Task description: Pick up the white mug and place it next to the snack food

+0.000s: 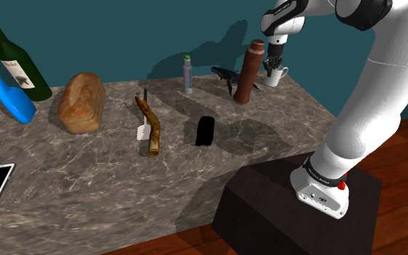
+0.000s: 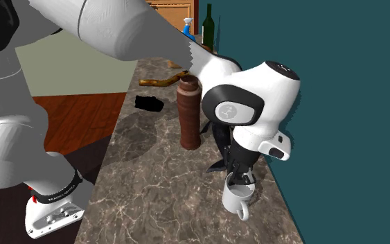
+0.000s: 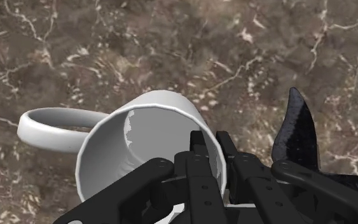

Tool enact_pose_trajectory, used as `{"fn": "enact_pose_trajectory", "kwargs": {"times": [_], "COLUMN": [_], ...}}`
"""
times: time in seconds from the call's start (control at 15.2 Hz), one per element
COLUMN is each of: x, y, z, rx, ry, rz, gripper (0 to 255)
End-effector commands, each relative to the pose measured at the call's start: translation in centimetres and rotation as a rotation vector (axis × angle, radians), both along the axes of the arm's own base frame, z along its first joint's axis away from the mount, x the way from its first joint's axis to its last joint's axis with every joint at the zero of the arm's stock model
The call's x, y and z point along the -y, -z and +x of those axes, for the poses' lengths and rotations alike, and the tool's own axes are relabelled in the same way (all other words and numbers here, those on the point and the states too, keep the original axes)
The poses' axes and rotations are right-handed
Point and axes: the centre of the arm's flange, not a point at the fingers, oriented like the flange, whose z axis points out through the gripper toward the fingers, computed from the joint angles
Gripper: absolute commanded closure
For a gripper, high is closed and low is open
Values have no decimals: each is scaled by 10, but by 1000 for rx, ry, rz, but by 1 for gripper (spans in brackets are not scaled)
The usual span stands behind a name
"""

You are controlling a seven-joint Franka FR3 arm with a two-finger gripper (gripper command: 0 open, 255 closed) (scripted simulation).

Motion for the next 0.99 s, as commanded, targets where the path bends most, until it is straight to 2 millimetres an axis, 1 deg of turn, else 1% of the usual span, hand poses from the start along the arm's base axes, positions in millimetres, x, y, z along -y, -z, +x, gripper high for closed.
{"fn": "enact_pose_trajectory", "kwargs": {"times": [0.0, 0.07, 0.92], "x": [0, 0, 0], "y": [0, 0, -69], "z": [0, 0, 0], "rx": [0, 0, 0], "ry": [0, 0, 0], "rz": [0, 0, 0], "gripper": [255, 255, 255]}}
